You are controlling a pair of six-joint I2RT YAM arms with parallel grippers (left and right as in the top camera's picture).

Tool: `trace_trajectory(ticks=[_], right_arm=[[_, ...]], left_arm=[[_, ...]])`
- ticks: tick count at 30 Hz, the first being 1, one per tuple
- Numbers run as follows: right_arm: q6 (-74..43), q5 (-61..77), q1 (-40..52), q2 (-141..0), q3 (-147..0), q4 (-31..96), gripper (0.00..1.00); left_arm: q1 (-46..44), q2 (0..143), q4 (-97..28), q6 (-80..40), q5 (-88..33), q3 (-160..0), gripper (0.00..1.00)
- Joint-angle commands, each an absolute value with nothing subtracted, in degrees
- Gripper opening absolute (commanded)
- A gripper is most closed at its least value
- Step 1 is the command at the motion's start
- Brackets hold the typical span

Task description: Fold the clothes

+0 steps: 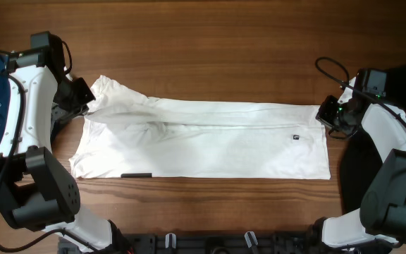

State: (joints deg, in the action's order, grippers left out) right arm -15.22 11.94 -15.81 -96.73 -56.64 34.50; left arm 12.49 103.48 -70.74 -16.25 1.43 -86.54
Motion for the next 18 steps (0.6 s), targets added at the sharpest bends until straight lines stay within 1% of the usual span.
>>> trace_trajectory(ticks=[1,7,9,11,12,13,14,15,18], right_arm=[[-15.2,13.1,-15.8,-95.8,-57.6,33.4,0.04],[-15.0,24.8,-20.1,-91.7,-60.0,31.6,0.04],[-15.1,24.9,-22.0,-89.1,-60.0,32.7,0.04],[-15.0,24.8,-22.1,-88.4,-59.9,36.9,0.05],[-15.0,23.4,-21.6,-89.0,-59.3,38.5,0.2],[-15.1,21.0,-21.4,-89.8,-58.5,38.9,0.48],[-15.3,19.2,-21.4,-90.6,-57.8,38.5,0.53],[-15.2,19.3,-21.4,-92.1,-57.5,37.1,0.56],[-16.7,20.1,-21.3,-98.1,-57.5,29.8,0.56]], left_arm=[[12.5,102.1,-70.7,-16.7,0.9,-87.1,0.04],[12.7,96.7,-71.9,-16.8,0.9,-87.1,0.04],[12.7,94.2,-73.1,-16.8,0.9,-87.1,0.04],[12.7,92.7,-73.3,-16.8,0.9,-87.1,0.04],[12.6,92.7,-74.5,-16.8,0.7,-87.1,0.04],[12.6,92.7,-76.5,-16.7,0.7,-87.1,0.04],[12.6,92.7,-77.2,-16.8,0.8,-87.0,0.04],[12.6,92.7,-78.0,-16.7,0.9,-87.0,0.04],[12.6,92.7,-76.6,-16.7,1.1,-87.0,0.04]])
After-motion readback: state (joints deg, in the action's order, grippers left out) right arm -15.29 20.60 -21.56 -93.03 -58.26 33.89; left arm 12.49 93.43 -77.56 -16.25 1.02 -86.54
